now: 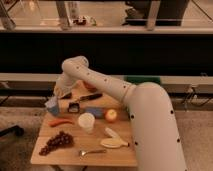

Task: Place towel in plastic cup

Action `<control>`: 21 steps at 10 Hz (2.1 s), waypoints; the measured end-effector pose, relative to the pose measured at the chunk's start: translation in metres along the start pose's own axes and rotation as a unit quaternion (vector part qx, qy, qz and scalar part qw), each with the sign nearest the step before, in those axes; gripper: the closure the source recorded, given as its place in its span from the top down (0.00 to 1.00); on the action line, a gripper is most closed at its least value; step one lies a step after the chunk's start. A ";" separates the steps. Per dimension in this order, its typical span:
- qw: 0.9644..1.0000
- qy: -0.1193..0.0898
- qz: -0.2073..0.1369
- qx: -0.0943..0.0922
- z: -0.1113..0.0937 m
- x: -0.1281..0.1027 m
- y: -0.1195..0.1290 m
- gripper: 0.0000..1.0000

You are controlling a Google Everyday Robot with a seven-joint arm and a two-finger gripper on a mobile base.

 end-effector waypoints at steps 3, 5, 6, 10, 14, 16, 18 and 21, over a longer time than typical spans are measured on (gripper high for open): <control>1.000 -0.009 -0.008 0.002 0.007 -0.011 -0.008 0.00; 1.000 -0.015 -0.013 0.002 0.014 -0.018 -0.013 0.00; 1.000 -0.016 -0.014 0.005 0.016 -0.018 -0.012 0.00; 1.000 -0.014 -0.016 0.008 0.021 -0.017 -0.008 0.00; 1.000 -0.006 -0.016 0.011 0.018 -0.014 -0.006 0.00; 1.000 -0.003 -0.016 0.011 0.018 -0.013 -0.004 0.00; 1.000 0.000 -0.014 0.011 0.018 -0.010 -0.001 0.00; 1.000 0.005 -0.013 0.013 0.021 -0.005 0.005 0.05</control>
